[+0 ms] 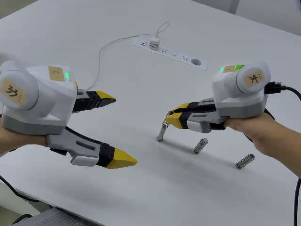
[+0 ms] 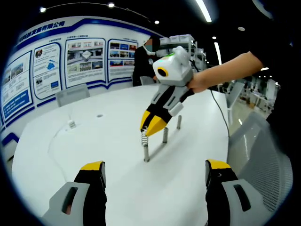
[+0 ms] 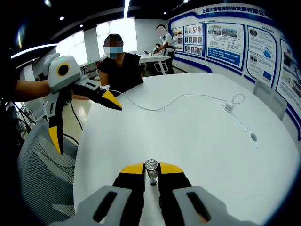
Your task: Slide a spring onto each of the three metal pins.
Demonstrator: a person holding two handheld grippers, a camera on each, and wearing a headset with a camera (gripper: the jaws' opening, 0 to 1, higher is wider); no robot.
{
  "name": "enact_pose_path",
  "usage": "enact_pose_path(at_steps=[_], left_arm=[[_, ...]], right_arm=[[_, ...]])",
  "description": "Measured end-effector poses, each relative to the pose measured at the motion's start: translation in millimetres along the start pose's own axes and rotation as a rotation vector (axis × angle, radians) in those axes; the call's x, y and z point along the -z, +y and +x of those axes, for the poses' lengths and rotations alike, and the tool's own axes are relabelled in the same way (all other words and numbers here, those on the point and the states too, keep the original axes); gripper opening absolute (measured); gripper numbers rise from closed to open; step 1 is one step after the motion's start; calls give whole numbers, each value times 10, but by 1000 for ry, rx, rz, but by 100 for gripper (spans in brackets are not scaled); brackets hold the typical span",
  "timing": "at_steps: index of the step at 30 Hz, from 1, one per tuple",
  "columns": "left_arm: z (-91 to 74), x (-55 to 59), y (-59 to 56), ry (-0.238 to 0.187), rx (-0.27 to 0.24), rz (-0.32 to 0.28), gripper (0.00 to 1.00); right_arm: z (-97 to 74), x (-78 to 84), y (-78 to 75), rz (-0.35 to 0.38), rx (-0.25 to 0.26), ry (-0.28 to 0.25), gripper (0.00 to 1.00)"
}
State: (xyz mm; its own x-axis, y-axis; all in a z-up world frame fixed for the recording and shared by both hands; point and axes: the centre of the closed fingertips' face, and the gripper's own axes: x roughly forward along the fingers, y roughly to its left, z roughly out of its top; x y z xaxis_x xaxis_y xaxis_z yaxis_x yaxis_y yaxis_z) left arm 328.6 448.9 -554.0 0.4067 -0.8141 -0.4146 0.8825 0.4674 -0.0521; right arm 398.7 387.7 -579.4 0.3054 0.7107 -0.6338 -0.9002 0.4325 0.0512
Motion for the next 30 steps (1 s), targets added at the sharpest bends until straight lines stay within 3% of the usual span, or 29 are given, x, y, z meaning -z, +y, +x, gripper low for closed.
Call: enact_pose_path(at_steps=[16, 30], left_arm=[[15, 82, 45, 12, -5, -14, 89], [-5, 103, 49, 15, -12, -13, 88]], right_arm=[[13, 15, 9, 37, 4, 41, 11], [194, 222, 44, -16, 6, 103, 11]])
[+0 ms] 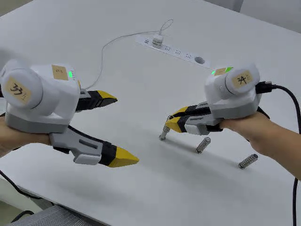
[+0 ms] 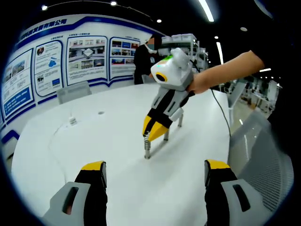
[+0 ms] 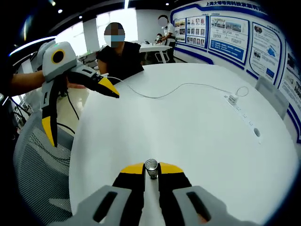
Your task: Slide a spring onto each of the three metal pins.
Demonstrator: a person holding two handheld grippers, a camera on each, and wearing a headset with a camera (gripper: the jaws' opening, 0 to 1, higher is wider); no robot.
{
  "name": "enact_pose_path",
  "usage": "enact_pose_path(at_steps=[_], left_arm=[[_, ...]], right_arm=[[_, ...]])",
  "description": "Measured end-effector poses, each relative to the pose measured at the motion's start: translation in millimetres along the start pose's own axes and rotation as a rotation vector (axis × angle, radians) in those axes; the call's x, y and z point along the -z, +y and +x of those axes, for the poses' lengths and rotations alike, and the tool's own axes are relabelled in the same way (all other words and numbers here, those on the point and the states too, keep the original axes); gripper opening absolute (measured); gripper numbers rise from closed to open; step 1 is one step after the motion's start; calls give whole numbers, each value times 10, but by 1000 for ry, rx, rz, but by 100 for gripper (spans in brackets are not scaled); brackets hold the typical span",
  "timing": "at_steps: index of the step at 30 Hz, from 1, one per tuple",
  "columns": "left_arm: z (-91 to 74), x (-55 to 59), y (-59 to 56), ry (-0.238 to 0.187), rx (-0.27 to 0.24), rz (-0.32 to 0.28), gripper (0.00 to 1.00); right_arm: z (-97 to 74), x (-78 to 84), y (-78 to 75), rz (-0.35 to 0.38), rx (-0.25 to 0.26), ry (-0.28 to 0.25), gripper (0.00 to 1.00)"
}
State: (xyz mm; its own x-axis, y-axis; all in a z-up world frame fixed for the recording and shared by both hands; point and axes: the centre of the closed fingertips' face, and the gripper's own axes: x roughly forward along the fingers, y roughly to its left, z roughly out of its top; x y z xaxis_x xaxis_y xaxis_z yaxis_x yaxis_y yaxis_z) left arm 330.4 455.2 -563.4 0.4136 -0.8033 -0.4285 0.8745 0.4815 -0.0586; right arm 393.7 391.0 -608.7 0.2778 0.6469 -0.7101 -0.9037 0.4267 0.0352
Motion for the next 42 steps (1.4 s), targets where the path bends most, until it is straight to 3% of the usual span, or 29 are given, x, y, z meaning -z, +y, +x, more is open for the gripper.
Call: enact_pose_path(at_steps=[4, 15, 25, 34, 38, 42], left_arm=[[-7, 71, -3, 16, 1, -4, 87], [-4, 74, 15, 9, -6, -17, 87], [32, 92, -25, 13, 5, -22, 87], [38, 52, -47, 11, 8, -14, 87], [32, -4, -56, -12, 10, -32, 87], [38, -6, -61, -3, 13, -23, 87]], right_arm=[[70, 73, -26, 11, 8, 19, 11], [198, 235, -70, 53, 22, 52, 11], [202, 223, -78, 41, 26, 54, 11], [186, 236, -90, 25, 42, 62, 11], [175, 237, -71, 34, 40, 61, 12], [150, 222, -70, 34, 46, 56, 14]])
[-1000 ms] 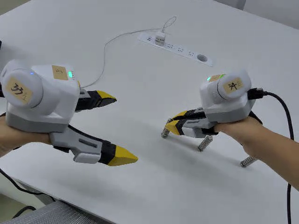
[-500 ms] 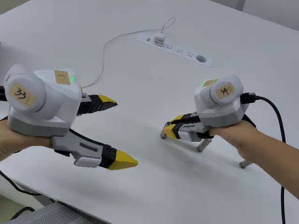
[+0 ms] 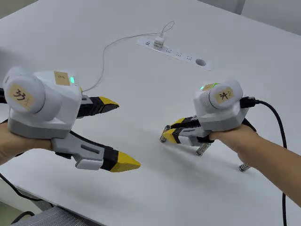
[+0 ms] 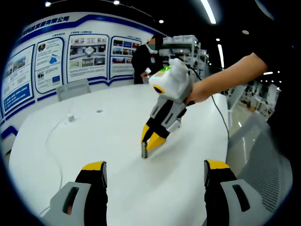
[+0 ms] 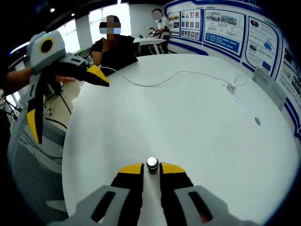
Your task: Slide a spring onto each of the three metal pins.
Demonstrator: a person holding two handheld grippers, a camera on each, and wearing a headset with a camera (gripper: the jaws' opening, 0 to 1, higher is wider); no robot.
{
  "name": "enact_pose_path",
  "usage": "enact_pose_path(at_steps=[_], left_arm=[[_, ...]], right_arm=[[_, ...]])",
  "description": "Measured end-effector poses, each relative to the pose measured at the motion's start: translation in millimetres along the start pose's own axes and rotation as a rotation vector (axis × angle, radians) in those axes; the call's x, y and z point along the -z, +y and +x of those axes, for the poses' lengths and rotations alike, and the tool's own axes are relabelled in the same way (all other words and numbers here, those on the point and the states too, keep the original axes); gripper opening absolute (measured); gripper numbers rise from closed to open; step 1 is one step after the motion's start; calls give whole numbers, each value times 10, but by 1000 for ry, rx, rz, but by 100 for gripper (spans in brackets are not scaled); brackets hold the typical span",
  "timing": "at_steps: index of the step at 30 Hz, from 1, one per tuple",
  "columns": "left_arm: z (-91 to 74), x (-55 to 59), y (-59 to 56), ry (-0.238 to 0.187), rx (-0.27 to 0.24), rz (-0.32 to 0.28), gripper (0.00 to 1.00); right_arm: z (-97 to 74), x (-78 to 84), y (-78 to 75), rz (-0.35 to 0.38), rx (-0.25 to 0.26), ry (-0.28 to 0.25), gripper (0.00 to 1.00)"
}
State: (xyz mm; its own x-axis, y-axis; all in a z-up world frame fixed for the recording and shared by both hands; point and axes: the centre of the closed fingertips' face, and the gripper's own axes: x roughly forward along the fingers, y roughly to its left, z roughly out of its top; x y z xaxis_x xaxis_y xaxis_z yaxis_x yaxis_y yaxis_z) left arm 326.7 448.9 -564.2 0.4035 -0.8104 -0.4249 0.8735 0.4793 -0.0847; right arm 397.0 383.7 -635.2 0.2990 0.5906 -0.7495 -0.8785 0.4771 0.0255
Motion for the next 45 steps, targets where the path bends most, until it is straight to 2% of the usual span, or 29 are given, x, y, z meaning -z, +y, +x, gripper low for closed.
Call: enact_pose_path(at_steps=[6, 13, 16, 21, 28, 31, 34, 39, 41, 45], left_arm=[[18, 2, -12, 7, 9, 6, 87], [51, -83, 24, 1, 8, 12, 87], [80, -135, 29, -1, 7, 20, 87], [116, -231, 13, -9, 5, 38, 88], [157, -294, -32, 3, 4, 73, 88], [151, -321, -55, 4, 2, 83, 89], [137, -346, -51, 9, -11, 95, 89], [125, -393, -70, -3, -21, 83, 89], [101, -407, -34, 5, -42, 91, 89], [13, -516, 54, -29, -79, 64, 89]], right_arm=[[-59, -48, -21, 10, 11, -20, 18], [-288, -150, -65, 17, 39, -83, 21], [-405, -162, -102, 30, 58, -113, 21], [-621, -196, -104, 94, 75, -210, 22], [-905, -101, -98, 74, 119, -266, 28], [-1038, -55, -86, 90, 126, -299, 30], [-1215, 13, -122, 105, 164, -331, 33], [-1449, 147, -187, 137, 211, -356, 38], [-1532, 210, -203, 141, 223, -360, 40], [-1698, 345, -206, 139, 245, -356, 42]])
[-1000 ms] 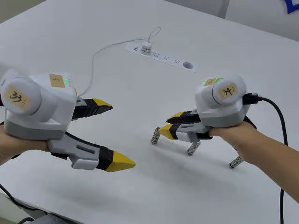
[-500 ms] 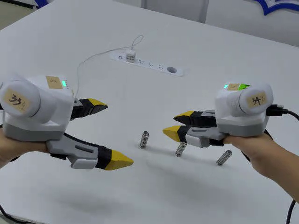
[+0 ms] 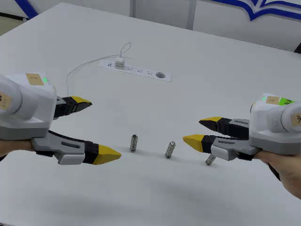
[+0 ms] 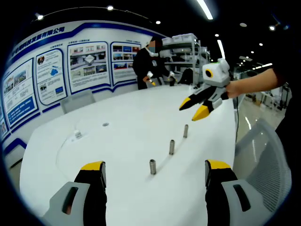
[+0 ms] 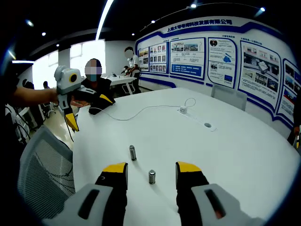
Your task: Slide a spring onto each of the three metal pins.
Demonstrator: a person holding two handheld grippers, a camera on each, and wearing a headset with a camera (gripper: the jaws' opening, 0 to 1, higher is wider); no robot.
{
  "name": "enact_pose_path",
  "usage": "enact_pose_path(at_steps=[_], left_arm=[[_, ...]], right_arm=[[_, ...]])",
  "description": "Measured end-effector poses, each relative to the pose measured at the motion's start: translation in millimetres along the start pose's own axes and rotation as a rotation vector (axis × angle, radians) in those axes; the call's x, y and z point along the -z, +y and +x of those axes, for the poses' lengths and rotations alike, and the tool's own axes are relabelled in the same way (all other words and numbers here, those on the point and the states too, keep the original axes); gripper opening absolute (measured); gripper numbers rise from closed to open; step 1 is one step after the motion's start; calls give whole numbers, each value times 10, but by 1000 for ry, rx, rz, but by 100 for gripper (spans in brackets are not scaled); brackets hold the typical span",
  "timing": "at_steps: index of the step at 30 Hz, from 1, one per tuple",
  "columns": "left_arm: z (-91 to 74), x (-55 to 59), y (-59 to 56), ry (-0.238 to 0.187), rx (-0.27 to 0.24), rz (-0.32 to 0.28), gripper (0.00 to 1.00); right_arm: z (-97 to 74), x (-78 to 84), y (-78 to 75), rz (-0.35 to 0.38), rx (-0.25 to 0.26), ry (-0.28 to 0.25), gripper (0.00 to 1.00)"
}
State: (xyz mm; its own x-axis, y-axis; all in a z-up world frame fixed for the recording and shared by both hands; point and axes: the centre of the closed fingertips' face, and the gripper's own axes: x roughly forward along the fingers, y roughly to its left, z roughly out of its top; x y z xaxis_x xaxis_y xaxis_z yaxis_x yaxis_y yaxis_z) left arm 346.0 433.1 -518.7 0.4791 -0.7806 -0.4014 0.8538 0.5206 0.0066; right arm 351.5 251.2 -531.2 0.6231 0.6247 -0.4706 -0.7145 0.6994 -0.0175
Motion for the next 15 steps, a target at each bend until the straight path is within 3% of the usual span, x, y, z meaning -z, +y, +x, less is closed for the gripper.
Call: enact_pose_path(at_steps=[3, 7, 15], left_arm=[[-18, -3, -8, -1, -5, -2, 88], [-11, 65, -80, 29, -1, 14, 89], [-11, 39, -175, 22, 7, 10, 90]], right_arm=[[-126, 36, -36, 10, 18, -9, 43], [-281, 120, -86, 22, 43, -10, 46], [-505, 312, -96, 32, 60, 17, 51]])
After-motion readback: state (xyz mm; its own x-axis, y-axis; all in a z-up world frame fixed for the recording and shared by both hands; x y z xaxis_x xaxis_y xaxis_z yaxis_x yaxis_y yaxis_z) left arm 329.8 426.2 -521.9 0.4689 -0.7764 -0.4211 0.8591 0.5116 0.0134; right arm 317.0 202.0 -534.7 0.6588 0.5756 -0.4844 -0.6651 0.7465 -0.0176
